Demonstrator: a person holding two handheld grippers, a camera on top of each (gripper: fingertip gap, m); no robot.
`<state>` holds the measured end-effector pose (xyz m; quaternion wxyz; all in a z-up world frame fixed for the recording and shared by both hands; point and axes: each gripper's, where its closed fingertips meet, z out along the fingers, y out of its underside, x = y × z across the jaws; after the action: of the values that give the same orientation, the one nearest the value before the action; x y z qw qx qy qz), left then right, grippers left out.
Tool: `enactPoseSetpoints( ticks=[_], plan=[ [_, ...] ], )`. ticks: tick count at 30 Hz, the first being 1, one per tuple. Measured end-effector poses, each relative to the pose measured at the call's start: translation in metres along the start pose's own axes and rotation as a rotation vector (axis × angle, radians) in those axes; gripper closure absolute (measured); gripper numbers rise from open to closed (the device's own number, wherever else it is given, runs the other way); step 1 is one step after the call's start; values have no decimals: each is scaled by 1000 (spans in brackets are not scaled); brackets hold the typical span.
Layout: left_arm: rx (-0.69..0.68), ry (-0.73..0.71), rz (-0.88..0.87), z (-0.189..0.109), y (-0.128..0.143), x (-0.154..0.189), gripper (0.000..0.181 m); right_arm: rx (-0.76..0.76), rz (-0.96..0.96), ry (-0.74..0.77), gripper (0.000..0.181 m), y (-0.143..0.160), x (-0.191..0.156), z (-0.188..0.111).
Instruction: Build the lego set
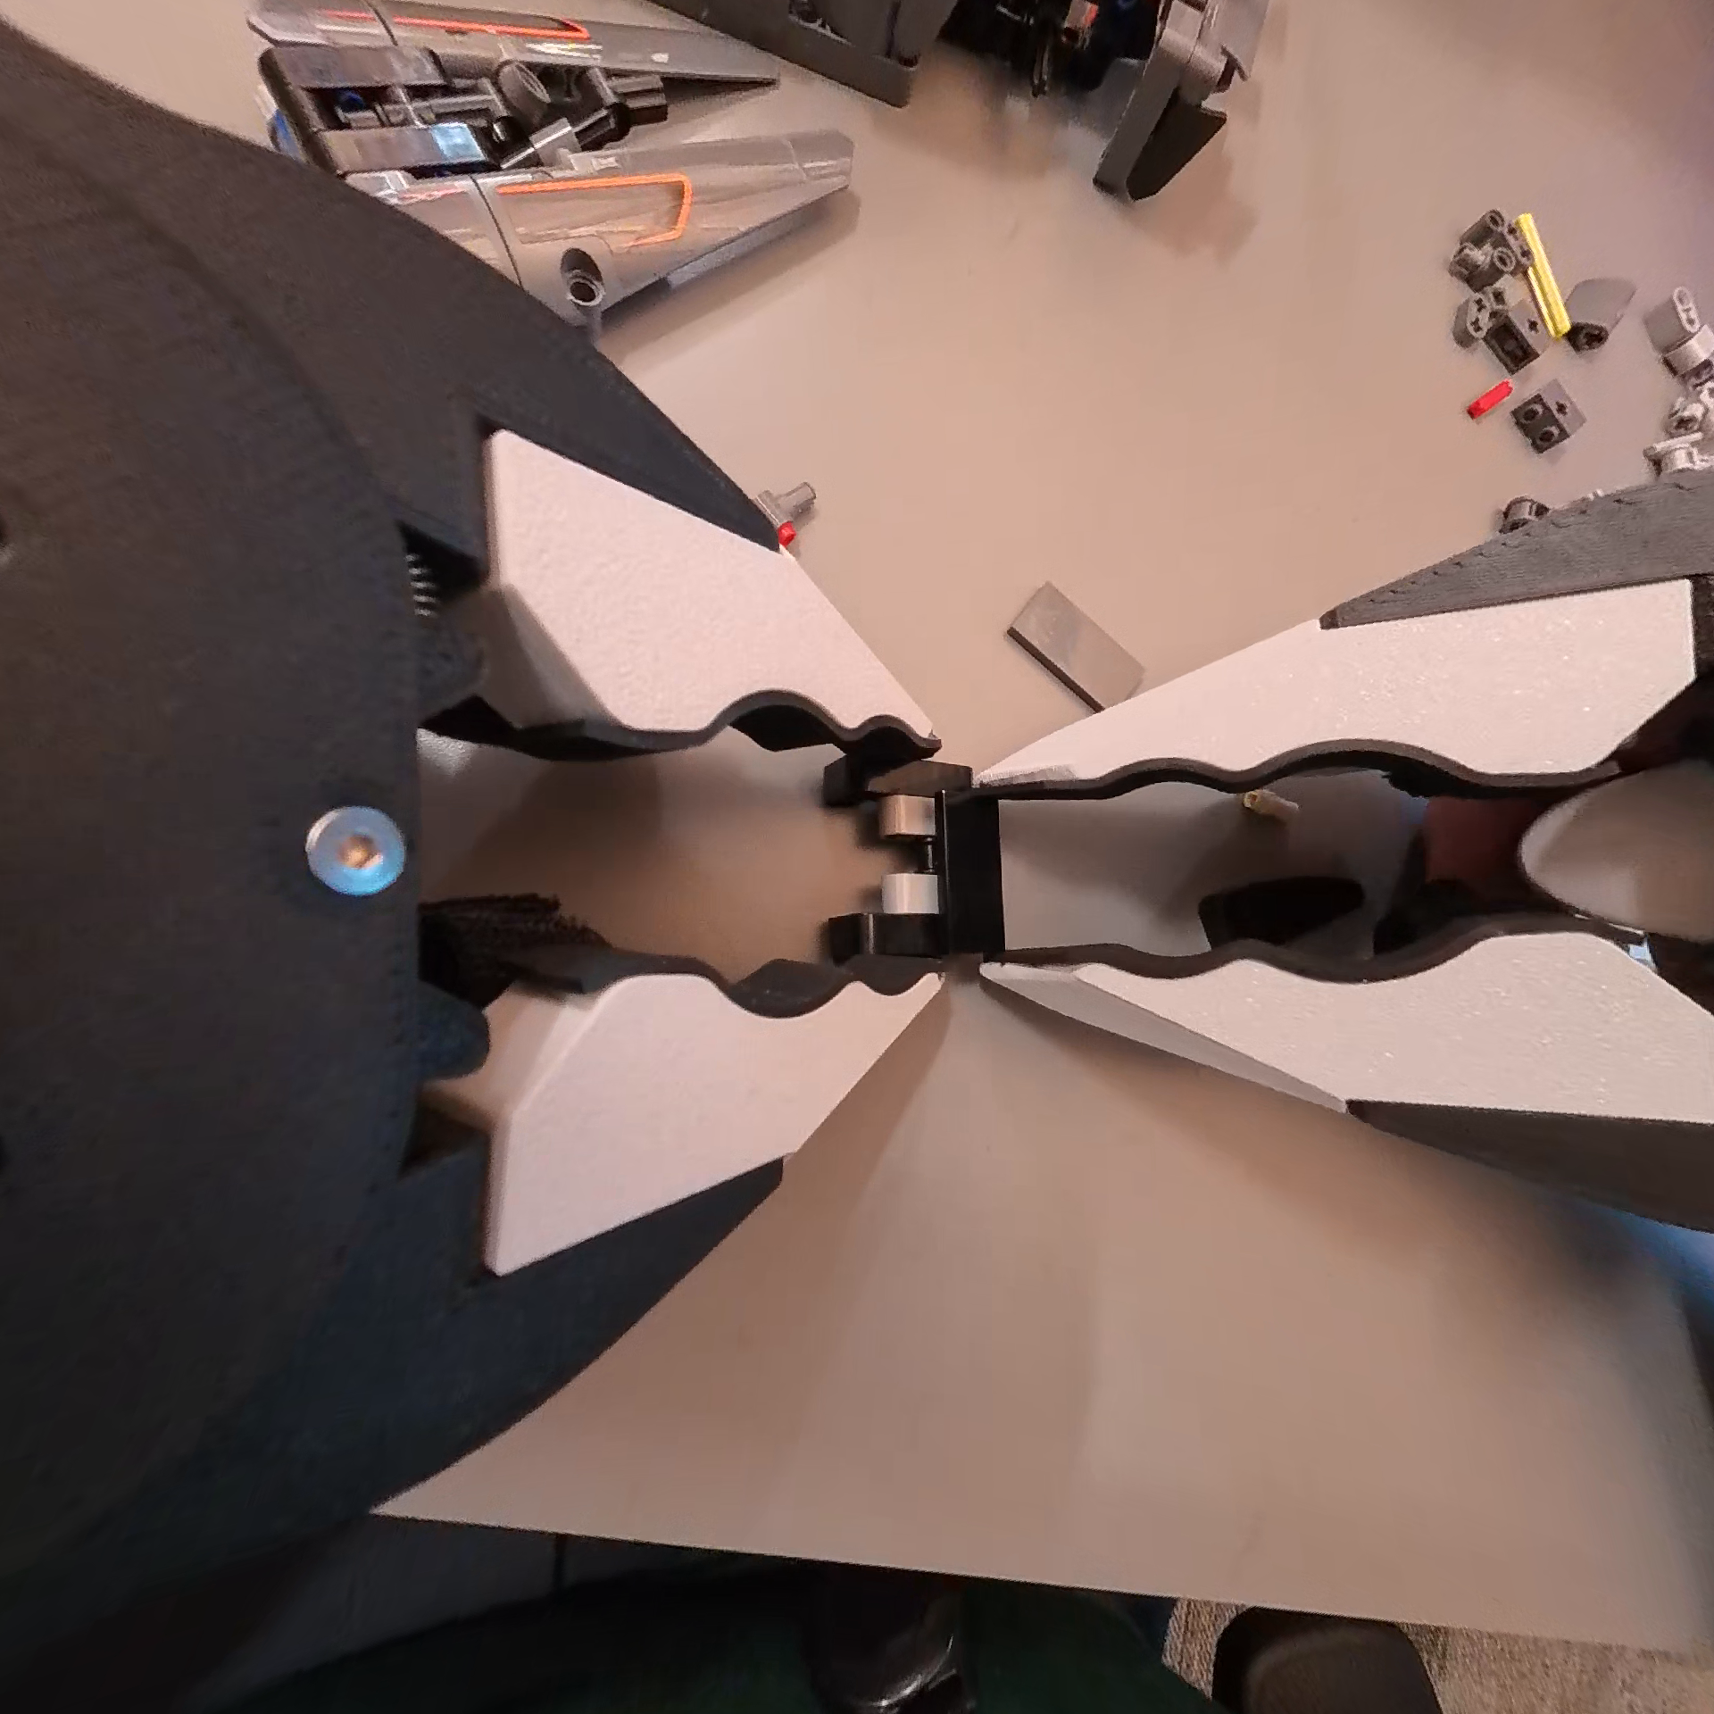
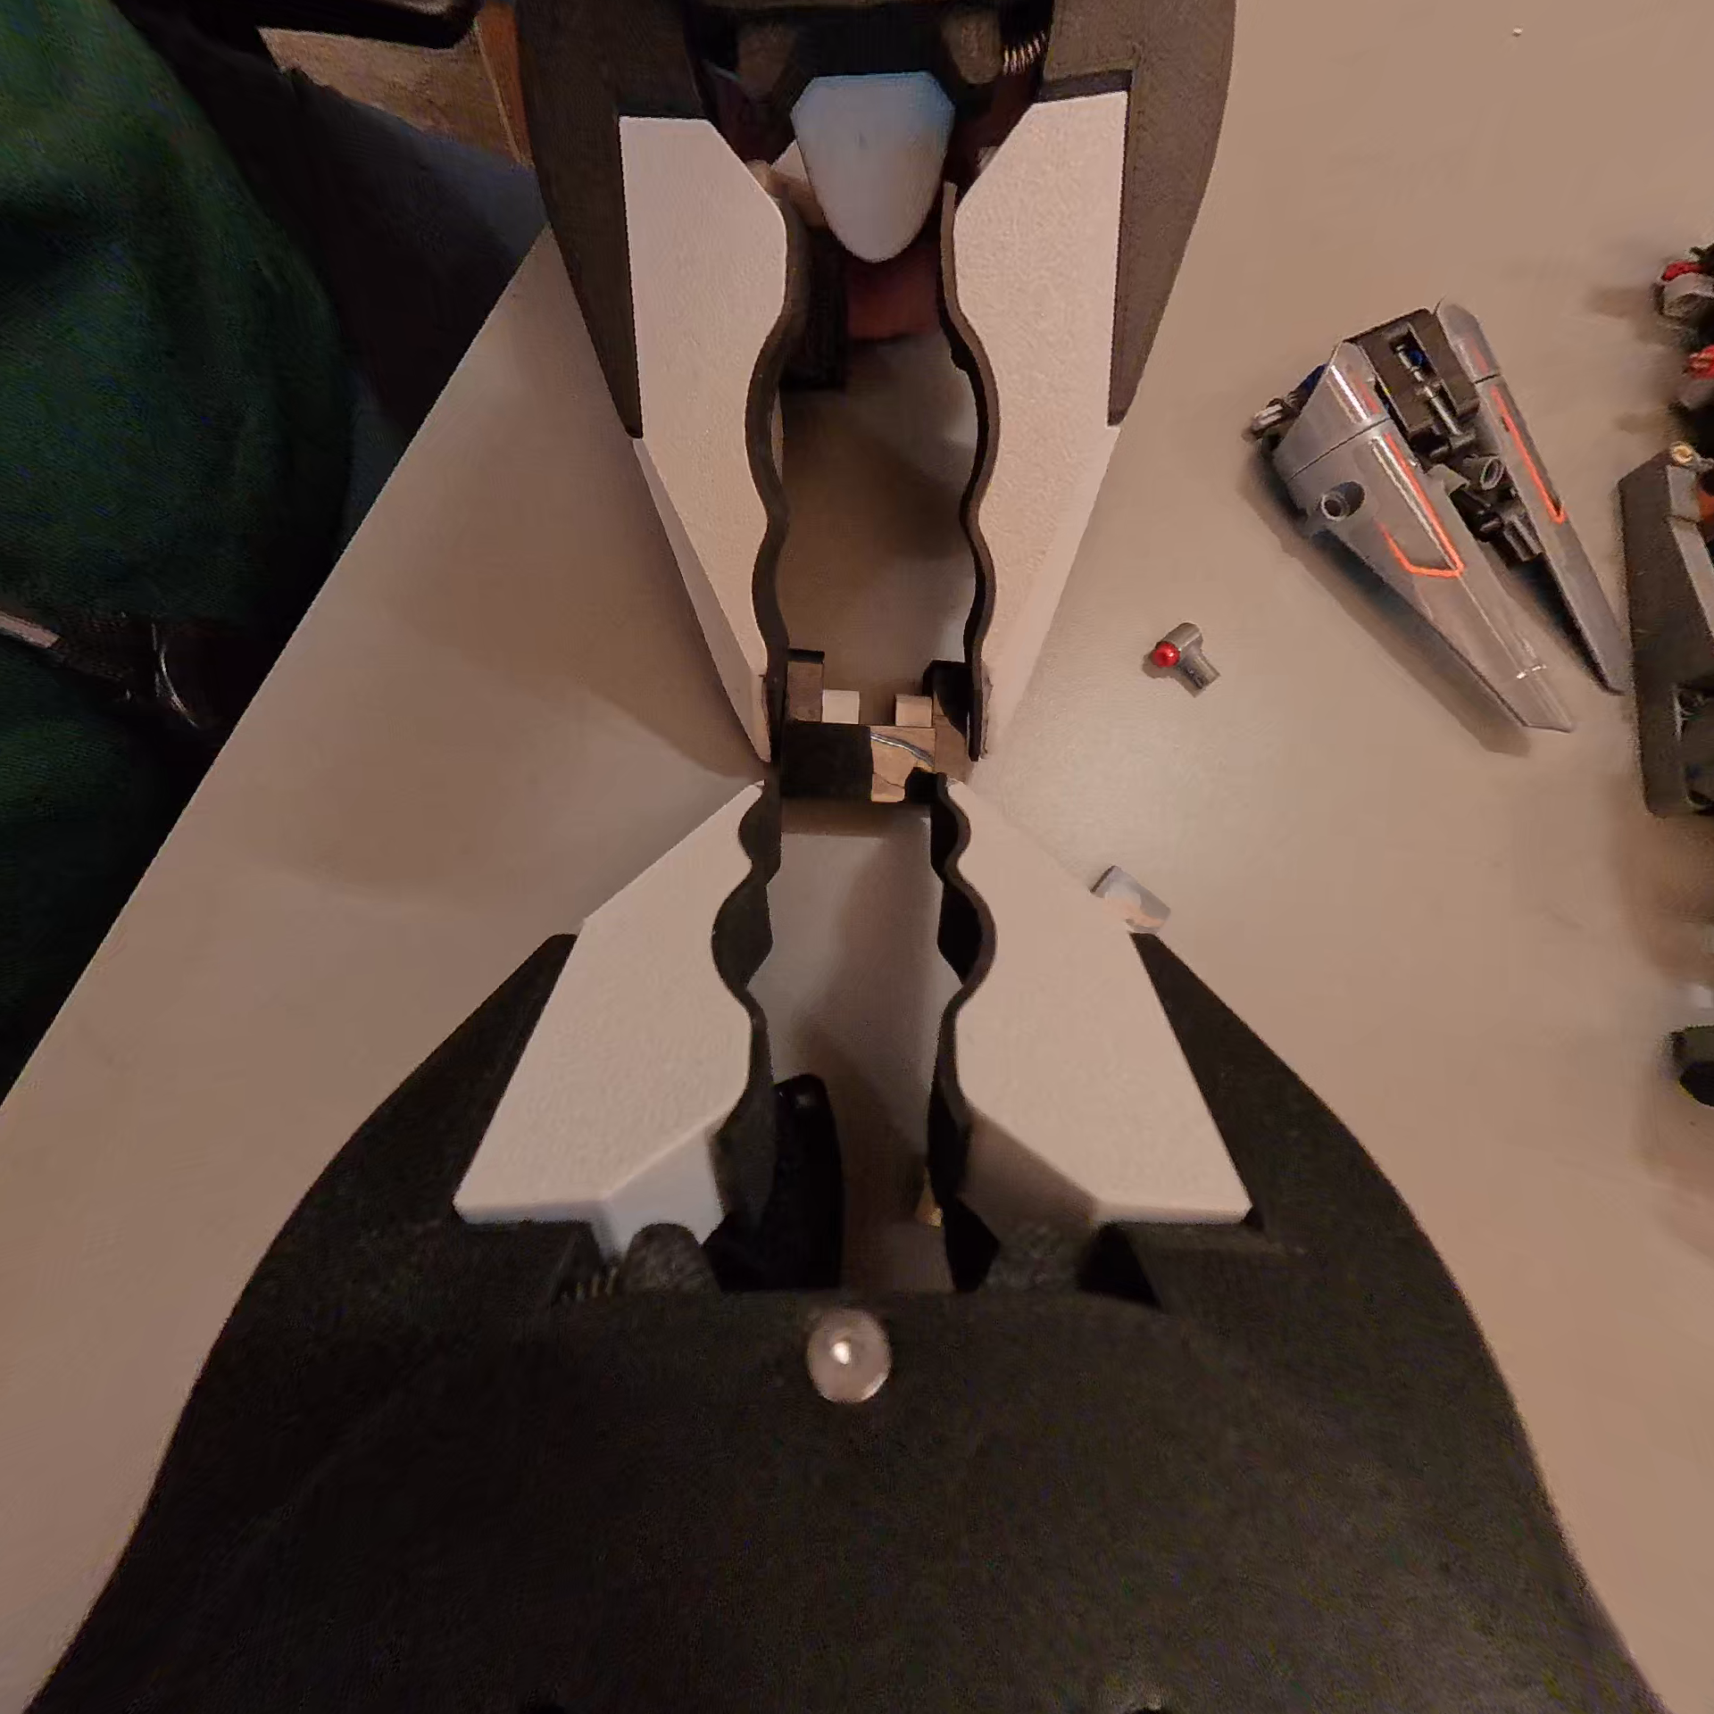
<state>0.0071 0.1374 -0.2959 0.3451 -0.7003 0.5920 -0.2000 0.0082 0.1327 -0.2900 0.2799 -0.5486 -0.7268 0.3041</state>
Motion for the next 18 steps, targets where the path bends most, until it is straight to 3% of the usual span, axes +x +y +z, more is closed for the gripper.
enactPoseSetpoints(
  ticks=[18],
  plan=[
    [0,8,-2,0,0,0,140,6,28,-5,151,2,3,0]
  ],
)
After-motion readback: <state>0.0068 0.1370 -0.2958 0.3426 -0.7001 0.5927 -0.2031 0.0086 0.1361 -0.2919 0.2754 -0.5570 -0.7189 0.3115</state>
